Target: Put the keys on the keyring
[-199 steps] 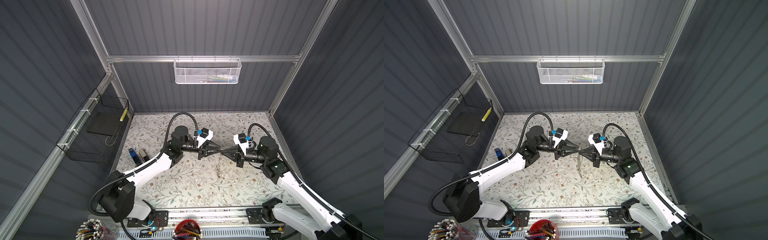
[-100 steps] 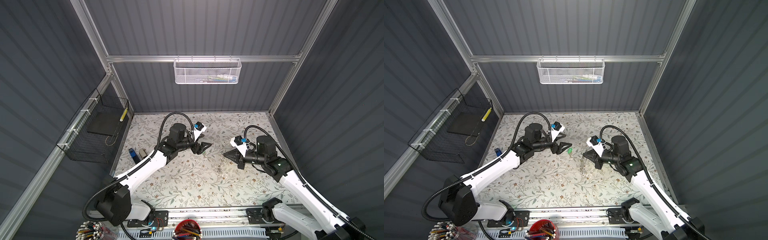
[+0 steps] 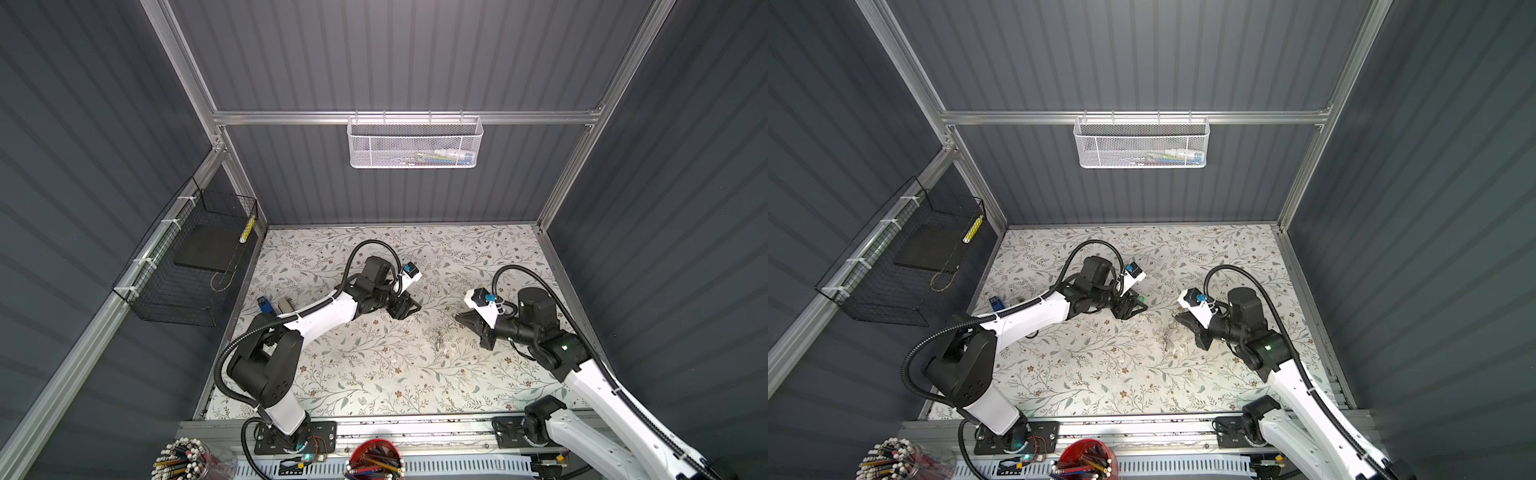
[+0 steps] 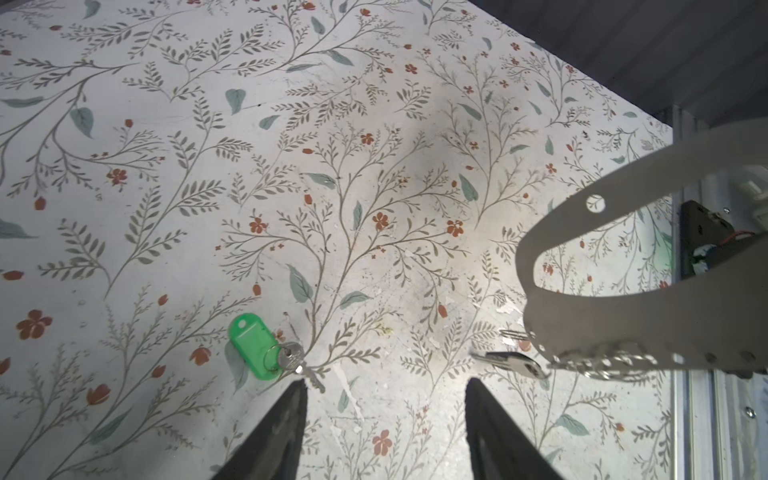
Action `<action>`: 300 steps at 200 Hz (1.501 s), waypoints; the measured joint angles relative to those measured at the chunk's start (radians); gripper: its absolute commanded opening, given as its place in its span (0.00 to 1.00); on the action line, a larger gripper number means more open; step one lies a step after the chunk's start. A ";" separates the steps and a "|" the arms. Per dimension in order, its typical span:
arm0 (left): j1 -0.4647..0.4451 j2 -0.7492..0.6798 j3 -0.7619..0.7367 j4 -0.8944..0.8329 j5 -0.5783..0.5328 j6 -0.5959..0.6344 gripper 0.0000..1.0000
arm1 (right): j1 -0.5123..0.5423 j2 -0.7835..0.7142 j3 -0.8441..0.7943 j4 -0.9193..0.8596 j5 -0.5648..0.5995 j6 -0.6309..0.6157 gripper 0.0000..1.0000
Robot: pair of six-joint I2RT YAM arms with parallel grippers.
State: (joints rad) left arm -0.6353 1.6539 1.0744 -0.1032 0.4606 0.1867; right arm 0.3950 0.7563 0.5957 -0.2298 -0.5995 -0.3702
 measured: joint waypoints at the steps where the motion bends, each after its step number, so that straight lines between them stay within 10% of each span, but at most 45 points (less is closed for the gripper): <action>1: 0.000 0.000 0.000 0.000 0.000 0.002 0.61 | 0.000 -0.002 -0.003 0.003 0.000 -0.002 0.00; 156: -0.041 -0.144 -0.161 0.221 0.120 0.251 0.44 | 0.032 -0.096 -0.122 0.177 0.011 -0.378 0.00; 300: -0.180 -0.269 -0.081 0.254 0.116 0.346 0.20 | 0.033 0.065 0.143 -0.101 -0.026 -0.152 0.00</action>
State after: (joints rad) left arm -0.8158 1.3849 0.9936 0.1509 0.5766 0.5323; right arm 0.4282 0.8215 0.7391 -0.3305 -0.6258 -0.5220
